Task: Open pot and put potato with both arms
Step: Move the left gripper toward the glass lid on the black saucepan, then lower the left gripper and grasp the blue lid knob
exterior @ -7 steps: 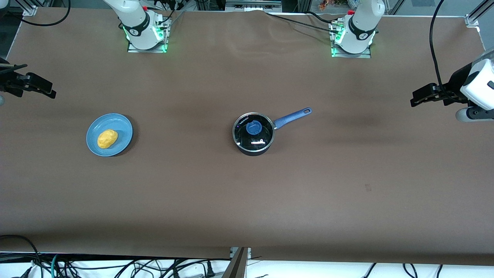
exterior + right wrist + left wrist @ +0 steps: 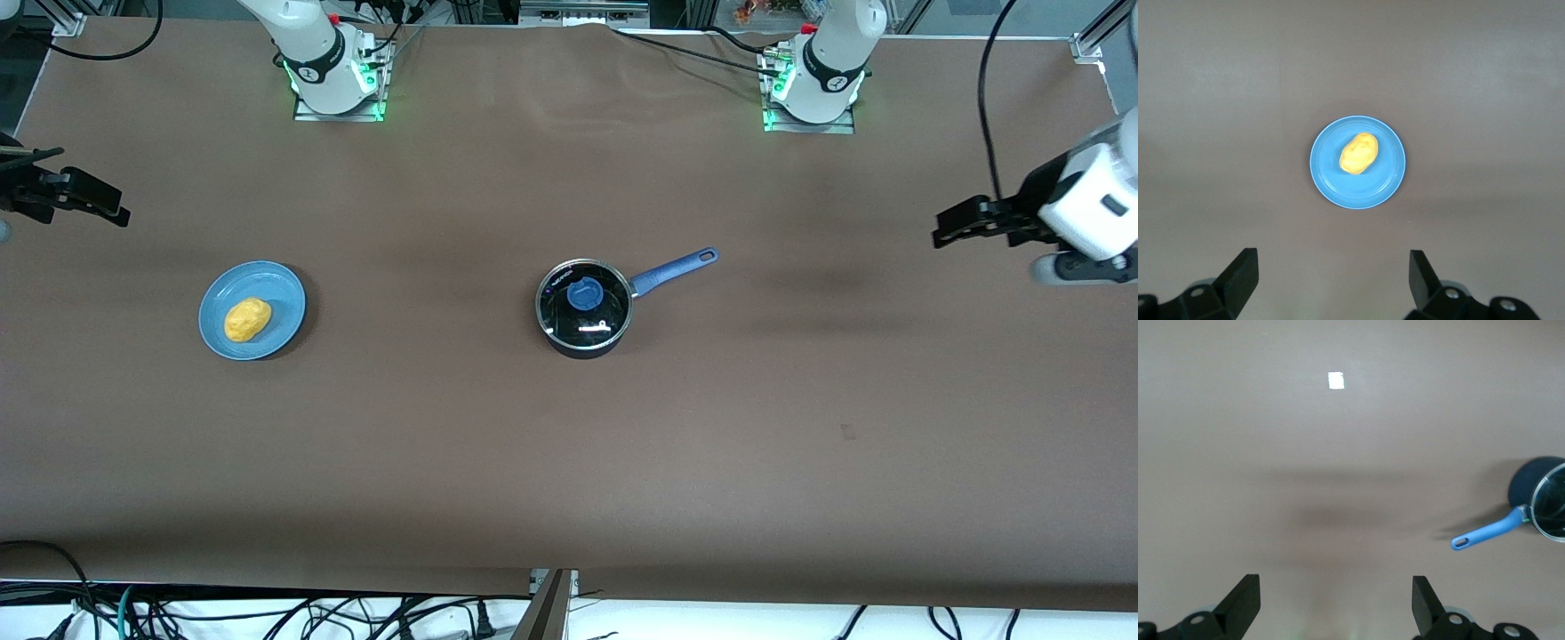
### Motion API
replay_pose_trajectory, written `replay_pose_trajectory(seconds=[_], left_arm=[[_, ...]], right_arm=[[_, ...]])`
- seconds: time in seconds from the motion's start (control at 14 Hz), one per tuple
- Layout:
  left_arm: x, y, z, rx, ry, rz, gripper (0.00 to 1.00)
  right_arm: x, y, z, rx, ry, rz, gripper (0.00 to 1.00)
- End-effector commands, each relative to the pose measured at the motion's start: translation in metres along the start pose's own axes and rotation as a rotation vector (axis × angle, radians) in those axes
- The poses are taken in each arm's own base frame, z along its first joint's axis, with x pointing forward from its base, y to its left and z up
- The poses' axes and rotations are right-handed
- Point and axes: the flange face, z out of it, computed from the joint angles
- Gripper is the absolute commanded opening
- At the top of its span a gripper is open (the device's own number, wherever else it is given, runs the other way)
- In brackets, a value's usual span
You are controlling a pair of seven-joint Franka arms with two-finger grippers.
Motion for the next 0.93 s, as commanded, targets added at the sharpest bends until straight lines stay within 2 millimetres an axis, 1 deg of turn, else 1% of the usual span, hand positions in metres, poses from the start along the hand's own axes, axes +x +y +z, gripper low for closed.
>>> replay_pose_trajectory(seconds=[0.0,0.14,0.29,0.43,0.5,0.71,0.86], left_arm=[[0.014,0.065,0.019,-0.022,0.031,0.001,1.0],[0.02,0.125,0.045,-0.05,0.063,-0.092,1.0],[0.023,0.188,0.081,-0.079,0.075,-0.182,1.0],[0.025,0.243,0.117,-0.108,0.088,-0.293,1.0],[0.026,0.263,0.133,-0.123,0.101,-0.331,1.0],[0.027,0.31,0.178,-0.158,0.12,-0.383,1.0],[0.022,0.342,0.218,-0.104,0.142,-0.42,1.0]], right_arm=[[-0.004,0.0,-0.005,0.001,-0.011,0.01,1.0],[-0.004,0.001,-0.005,0.001,-0.012,0.013,1.0],[-0.005,0.001,-0.005,0.002,-0.018,0.013,1.0],[-0.004,0.002,-0.004,0.002,-0.02,0.014,1.0],[-0.003,0.002,-0.002,0.002,-0.021,0.014,1.0],[-0.002,0.01,0.002,-0.001,-0.029,0.028,1.0],[0.0,0.009,0.005,-0.001,-0.034,0.026,1.0]])
